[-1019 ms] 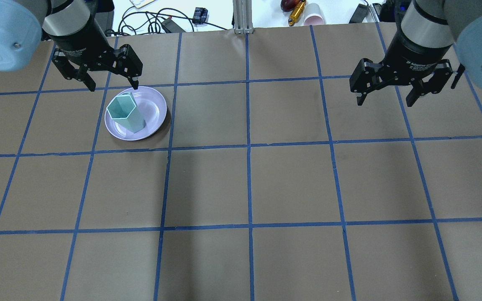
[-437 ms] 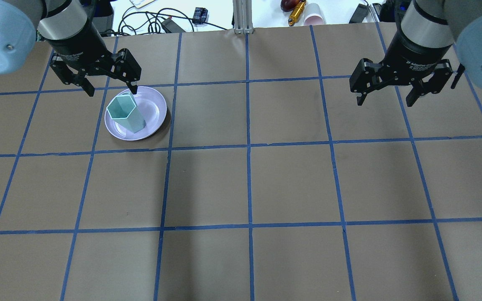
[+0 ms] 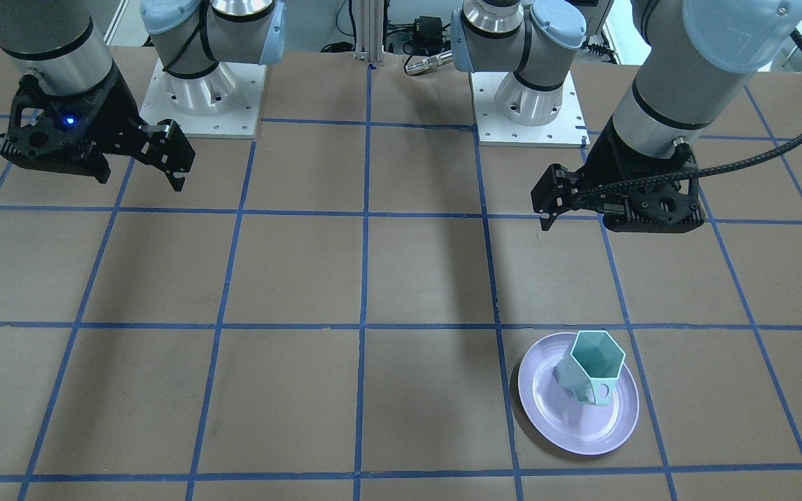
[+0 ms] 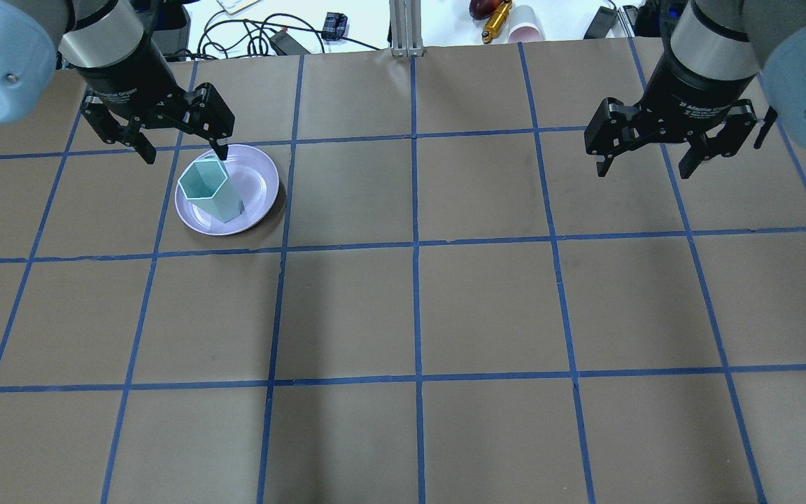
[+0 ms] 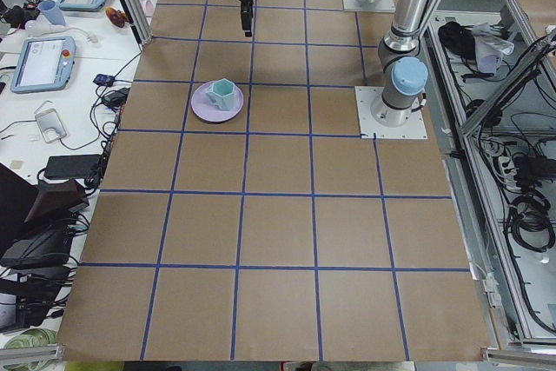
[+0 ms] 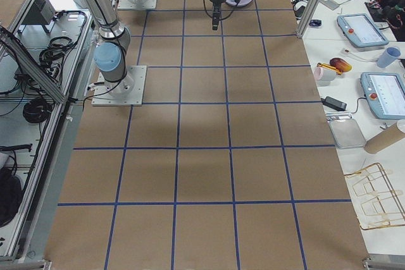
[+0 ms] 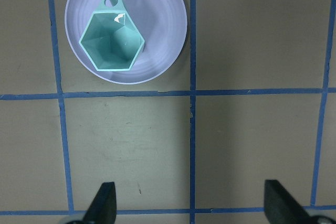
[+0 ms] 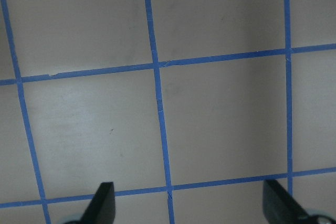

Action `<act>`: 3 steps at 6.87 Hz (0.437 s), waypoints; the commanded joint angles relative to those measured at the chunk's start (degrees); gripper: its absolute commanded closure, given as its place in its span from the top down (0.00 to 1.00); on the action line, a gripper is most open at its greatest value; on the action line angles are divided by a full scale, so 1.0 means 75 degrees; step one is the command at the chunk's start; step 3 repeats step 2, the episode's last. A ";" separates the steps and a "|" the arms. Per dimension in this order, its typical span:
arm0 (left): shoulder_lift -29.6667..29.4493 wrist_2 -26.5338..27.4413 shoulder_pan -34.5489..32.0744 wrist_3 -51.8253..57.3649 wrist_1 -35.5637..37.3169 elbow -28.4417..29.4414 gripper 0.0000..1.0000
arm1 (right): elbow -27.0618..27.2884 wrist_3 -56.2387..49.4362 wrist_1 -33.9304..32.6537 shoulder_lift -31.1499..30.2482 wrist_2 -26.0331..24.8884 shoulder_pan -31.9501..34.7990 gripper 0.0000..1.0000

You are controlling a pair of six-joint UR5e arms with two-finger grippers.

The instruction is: Flip cup and place on plate

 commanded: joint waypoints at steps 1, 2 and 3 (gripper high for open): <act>0.0003 0.0010 0.0001 0.0000 0.0008 0.0000 1.00 | 0.0000 0.0000 0.0000 0.0000 0.0000 0.0000 1.00; 0.0003 0.0010 -0.0011 0.0000 0.0008 0.0000 1.00 | 0.0000 0.0000 0.0000 0.0000 0.0000 0.0000 1.00; 0.0003 0.0010 -0.0011 0.0000 0.0008 0.0000 1.00 | 0.0000 0.0000 0.0000 0.0000 0.0000 0.0000 1.00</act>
